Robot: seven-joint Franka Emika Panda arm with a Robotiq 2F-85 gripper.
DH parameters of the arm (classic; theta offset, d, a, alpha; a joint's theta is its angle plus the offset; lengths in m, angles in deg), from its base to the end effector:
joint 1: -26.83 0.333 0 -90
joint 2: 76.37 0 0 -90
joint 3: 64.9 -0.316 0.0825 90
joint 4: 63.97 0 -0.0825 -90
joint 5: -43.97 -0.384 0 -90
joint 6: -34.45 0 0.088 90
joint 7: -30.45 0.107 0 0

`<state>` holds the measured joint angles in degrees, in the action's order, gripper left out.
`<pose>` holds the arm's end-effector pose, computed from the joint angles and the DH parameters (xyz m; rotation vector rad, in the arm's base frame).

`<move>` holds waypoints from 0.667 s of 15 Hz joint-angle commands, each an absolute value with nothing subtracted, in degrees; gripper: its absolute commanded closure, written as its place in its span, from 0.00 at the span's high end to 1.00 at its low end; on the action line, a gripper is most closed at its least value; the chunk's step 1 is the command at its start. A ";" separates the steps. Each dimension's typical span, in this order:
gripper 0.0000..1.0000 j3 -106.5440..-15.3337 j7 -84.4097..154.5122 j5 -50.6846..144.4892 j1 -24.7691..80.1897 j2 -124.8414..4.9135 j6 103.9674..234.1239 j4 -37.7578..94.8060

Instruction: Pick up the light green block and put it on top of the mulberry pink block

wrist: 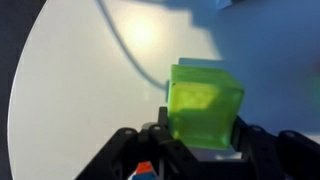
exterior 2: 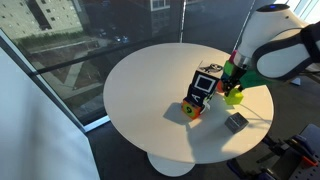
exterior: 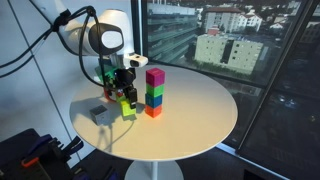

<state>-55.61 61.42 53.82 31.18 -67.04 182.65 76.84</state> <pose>0.4780 -0.0398 0.2304 2.9370 -0.7146 -0.0104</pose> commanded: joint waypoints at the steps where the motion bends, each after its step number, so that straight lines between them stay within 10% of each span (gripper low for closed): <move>1: 0.31 -56.50 59.36 54.21 29.67 -70.48 177.54 75.63; 10: 0.31 -58.63 56.06 53.06 27.45 -75.65 168.82 72.10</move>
